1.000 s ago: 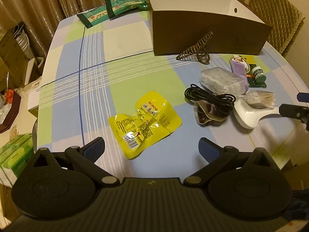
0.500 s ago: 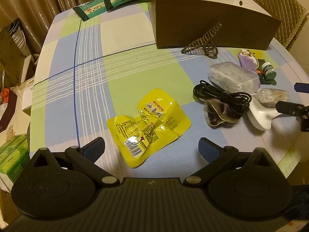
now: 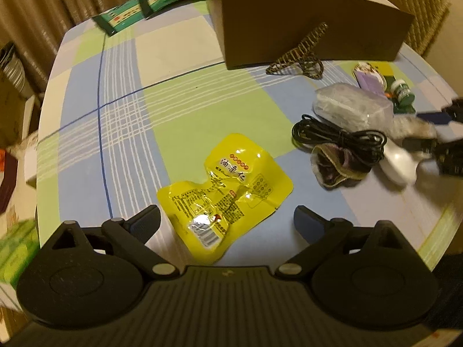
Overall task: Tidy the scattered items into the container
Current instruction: 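Grasp the cotton swab bag with the right tool while the left tool grasps the yellow packet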
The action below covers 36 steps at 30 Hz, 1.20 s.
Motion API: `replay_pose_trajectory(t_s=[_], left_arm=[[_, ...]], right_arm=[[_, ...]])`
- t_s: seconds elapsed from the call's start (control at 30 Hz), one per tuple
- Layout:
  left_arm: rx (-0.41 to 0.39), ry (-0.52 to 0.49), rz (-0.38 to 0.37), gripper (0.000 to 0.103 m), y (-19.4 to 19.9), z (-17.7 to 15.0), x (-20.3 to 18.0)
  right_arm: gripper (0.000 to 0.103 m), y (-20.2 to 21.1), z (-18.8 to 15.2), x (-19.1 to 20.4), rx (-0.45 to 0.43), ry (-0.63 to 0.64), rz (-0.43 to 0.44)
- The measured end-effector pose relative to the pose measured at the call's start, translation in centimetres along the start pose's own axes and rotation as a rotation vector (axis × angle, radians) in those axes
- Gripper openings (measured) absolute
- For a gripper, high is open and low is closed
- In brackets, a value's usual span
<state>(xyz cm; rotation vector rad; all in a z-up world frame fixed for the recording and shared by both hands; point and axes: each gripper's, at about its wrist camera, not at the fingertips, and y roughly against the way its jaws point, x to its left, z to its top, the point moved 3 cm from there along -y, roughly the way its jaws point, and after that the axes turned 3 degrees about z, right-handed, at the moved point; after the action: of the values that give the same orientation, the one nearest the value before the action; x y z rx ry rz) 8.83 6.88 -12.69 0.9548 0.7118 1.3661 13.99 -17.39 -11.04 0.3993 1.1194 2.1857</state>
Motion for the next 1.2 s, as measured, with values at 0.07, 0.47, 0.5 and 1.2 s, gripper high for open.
replay_pose_trajectory(t_s=[0.07, 0.47, 0.5, 1.2], left_arm=[[-0.008, -0.03, -0.024, 0.093, -0.1, 0.0, 0.3], [-0.049, -0.263, -0.122, 0.081, -1.6, 0.9, 0.1], [-0.05, -0.282, -0.138, 0.081, -1.8, 0.9, 0.1], [-0.053, -0.264, -0.239, 0.041, -2.9, 0.5, -0.2]], right_arm=[[0.028, 0.3, -0.1, -0.5, 0.005, -0.007, 0.027], [0.025, 3.2, -1.1, -4.1, -0.002, -0.209, 0.057], [0.025, 3.5, -1.2, -4.4, -0.005, -0.236, 0.058], [0.025, 5.8, -3.2, -8.3, -0.022, -0.444, 0.012]])
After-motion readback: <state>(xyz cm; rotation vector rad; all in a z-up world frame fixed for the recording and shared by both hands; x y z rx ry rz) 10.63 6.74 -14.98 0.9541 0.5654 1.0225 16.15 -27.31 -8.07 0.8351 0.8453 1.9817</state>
